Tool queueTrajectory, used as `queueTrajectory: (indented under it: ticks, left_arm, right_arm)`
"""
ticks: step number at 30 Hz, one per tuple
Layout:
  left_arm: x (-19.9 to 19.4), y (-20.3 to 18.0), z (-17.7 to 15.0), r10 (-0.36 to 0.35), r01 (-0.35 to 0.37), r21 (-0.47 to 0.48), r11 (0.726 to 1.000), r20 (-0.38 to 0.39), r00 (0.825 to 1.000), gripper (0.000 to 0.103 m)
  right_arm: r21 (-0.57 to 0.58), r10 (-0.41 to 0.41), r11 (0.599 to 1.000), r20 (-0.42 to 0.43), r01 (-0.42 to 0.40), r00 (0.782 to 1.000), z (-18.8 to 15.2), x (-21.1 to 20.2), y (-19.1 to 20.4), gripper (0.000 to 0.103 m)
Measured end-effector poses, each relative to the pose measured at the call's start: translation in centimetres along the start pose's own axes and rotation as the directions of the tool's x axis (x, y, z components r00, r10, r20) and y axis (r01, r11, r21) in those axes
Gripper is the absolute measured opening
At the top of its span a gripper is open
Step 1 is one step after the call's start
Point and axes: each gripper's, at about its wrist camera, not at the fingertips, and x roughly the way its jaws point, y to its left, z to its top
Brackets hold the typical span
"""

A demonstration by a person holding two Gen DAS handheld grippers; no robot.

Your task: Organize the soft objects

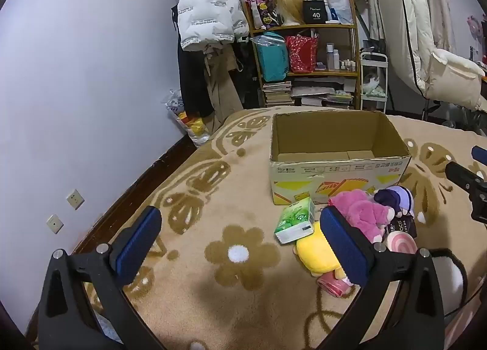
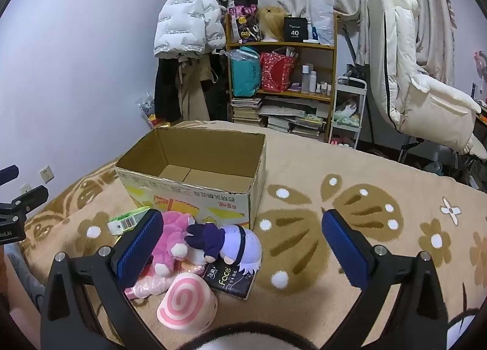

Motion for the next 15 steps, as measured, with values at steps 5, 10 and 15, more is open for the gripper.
queueTrajectory:
  ticks: [5, 10, 15]
  left_arm:
    - [0.01, -0.1, -0.04, 0.008, -0.008, 0.003, 1.0, 0.009, 1.0, 0.103]
    - [-0.15, -0.04, 0.42, -0.003, 0.003, -0.001, 1.0, 0.011, 1.0, 0.103]
    - [-0.3, -0.01, 0.27, 0.001, -0.001, -0.004, 1.0, 0.013, 1.0, 0.103]
  right_arm:
    - [0.002, -0.003, 1.0, -0.003, 0.003, 1.0, -0.02, 0.06, 0.01, 0.103]
    - [-0.007, -0.003, 1.0, -0.004, 0.003, 1.0, -0.03, 0.17, 0.13, 0.103]
    - [-0.003, 0.0, 1.0, -0.005, 0.0, 1.0, 0.15, 0.04, -0.06, 0.103]
